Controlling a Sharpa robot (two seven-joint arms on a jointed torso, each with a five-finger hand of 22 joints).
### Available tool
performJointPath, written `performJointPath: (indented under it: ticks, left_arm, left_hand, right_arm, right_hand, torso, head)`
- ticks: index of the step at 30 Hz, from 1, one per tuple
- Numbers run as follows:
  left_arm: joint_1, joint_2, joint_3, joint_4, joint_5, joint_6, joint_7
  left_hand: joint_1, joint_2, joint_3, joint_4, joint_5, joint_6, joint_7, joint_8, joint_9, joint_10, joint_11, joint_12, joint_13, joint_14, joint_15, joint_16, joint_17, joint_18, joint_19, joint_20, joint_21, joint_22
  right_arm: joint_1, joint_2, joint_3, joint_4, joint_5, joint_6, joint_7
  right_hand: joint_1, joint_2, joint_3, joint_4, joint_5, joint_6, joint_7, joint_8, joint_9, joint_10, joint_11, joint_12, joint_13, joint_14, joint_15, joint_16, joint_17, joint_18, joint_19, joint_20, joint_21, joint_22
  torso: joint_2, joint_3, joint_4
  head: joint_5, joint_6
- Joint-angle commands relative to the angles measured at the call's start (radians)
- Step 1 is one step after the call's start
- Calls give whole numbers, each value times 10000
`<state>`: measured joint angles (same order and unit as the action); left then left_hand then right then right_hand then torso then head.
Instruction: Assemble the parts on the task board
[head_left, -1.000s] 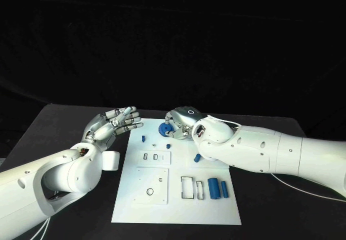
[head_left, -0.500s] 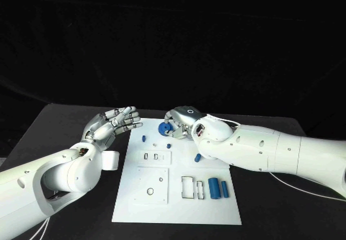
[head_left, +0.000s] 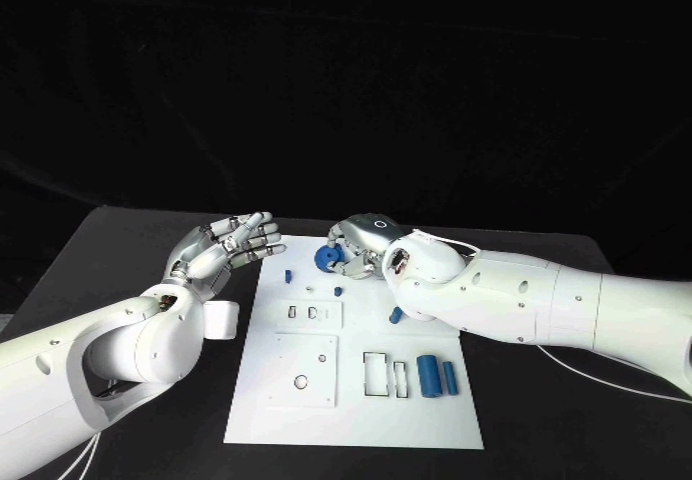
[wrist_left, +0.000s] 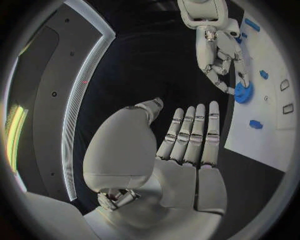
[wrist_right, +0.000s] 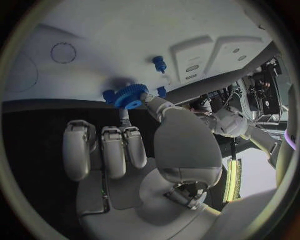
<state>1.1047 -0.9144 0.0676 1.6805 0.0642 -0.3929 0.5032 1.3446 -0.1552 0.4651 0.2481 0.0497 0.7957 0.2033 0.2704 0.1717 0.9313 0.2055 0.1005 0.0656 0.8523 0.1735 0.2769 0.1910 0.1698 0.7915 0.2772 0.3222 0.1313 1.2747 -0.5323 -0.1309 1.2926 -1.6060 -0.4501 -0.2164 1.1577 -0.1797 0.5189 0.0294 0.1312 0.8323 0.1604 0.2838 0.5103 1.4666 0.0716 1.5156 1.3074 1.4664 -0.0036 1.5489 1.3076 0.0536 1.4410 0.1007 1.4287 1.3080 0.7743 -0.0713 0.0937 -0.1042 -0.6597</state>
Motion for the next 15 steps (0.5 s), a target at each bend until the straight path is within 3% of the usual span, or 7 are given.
performJointPath:
  ticks: [1, 6, 11, 15]
  left_arm:
    - [12, 17, 8, 10, 15, 112, 64]
    - [12, 19, 8, 3, 15, 112, 59]
    - [11, 24, 8, -3, 15, 111, 52]
    - [11, 37, 8, -9, 15, 115, 47]
  left_hand:
    - [42, 50, 74, -26, 11, -29, 601, -80, -18, -15, 73, -83, -4, -39, 10, -46, 23, 111, -19, 26, -14, -18]
    - [42, 50, 74, -26, 11, -29, 601, -80, -18, -15, 73, -83, -4, -39, 10, -46, 23, 111, -19, 26, -14, -18]
    - [42, 50, 74, -26, 11, -29, 601, -80, -18, -15, 73, -83, -4, -39, 10, -46, 23, 111, -19, 26, -14, -18]
    - [42, 50, 74, -26, 11, -29, 601, -80, -18, -15, 73, -83, -4, -39, 10, -46, 23, 111, -19, 26, -14, -18]
  right_arm:
    - [-35, -24, -28, -42, 85, 279, 6]
    - [-37, -53, -29, -46, 114, 248, -3]
    - [-37, -72, -29, -48, 171, 160, 30]
    - [-37, -83, -30, -38, 202, 119, 77]
  right_hand:
    - [-68, -10, -45, 39, -42, -76, 21, -40, 7, 490, 63, -63, 1905, 849, 91, 24, 1690, -41, -3, 85, -30, 672]
    - [-81, 1, -48, 55, -36, -84, 25, -57, 8, 464, 68, -92, 1873, 844, 96, 20, 1669, -43, 3, 91, -25, 682]
    - [-77, -7, -102, 105, -83, -447, 130, -430, -37, 312, 159, -248, 1707, 815, 172, -10, 1555, -8, -93, 163, -146, 556]
    - [-86, -14, -114, 114, -98, -457, 137, -451, -36, 299, 167, -261, 1693, 811, 179, -14, 1536, -3, -105, 170, -161, 540]
  torso:
    - [-3, 4, -7]
    - [-2, 5, 6]
    - [0, 5, 4]
    - [3, 1, -2]
  head:
    - [-7, 5]
    - [-14, 6]
    - [-11, 10]
    - [-17, 18]
